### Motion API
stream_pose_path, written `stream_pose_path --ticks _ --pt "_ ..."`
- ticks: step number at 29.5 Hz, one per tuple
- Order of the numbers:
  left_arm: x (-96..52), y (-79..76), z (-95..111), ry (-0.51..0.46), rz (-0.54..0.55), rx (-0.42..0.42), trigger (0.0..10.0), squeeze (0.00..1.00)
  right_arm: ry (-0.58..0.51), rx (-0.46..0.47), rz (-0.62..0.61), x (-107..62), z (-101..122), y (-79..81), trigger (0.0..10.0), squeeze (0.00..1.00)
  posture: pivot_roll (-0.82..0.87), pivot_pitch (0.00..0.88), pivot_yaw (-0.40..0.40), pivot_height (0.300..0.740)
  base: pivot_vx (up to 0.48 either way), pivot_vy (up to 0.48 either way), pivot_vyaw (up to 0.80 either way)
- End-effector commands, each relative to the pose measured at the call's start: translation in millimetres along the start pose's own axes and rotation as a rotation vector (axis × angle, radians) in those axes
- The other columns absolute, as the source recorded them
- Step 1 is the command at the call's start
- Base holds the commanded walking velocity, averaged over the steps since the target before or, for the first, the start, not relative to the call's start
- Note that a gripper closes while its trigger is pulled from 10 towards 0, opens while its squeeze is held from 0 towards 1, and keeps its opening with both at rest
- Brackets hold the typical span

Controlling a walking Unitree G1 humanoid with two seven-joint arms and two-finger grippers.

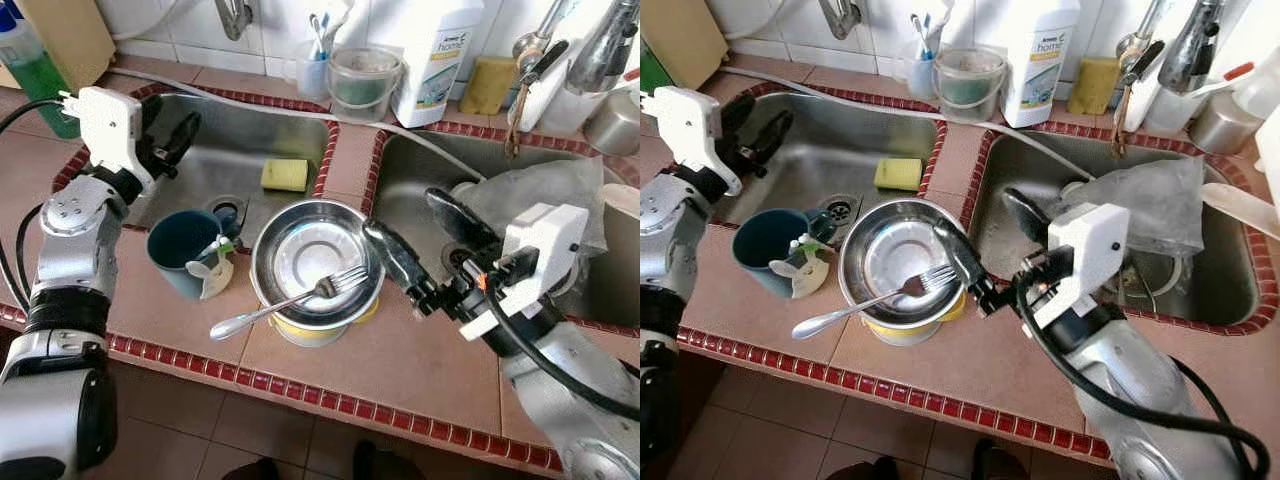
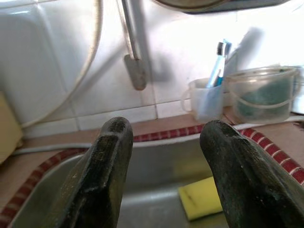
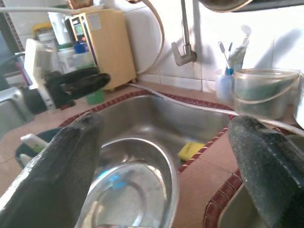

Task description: Kitchen organization

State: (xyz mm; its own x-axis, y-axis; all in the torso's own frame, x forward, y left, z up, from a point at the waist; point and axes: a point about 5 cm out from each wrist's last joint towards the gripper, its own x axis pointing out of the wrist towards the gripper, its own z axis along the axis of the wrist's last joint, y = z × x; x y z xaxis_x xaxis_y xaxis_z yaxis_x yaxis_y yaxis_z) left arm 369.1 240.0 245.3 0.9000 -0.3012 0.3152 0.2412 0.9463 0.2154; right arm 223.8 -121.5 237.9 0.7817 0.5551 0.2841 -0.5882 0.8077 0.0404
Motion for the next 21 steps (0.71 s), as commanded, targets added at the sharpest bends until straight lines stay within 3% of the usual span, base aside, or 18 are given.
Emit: stream_pose_path --ticks 1,11,21 --pt "-4.0 4.8 2 -0.005 0.027 -0.004 10.0 0.0 -0.013 -0.012 0.011 1.7 0 1.7 10.0 0.0 -0.13 0.201 0.038 0.74 0.0 0.0 0.0" --pt "-28.9 -5.2 12 -0.056 0.129 -0.037 10.0 0.0 -0.103 -0.01 -0.073 25.9 -8 -15.9 10.0 0.0 -0.08 0.173 0.017 0.74 0.0 0.0 0.0" --pt "-48.6 -22.3 15 0.0 0.23 -0.049 10.0 0.0 -0.144 -0.062 -0.167 40.3 -21 -36.4 10.0 0.0 -0.04 0.149 -0.014 0.74 0.0 0.0 0.0"
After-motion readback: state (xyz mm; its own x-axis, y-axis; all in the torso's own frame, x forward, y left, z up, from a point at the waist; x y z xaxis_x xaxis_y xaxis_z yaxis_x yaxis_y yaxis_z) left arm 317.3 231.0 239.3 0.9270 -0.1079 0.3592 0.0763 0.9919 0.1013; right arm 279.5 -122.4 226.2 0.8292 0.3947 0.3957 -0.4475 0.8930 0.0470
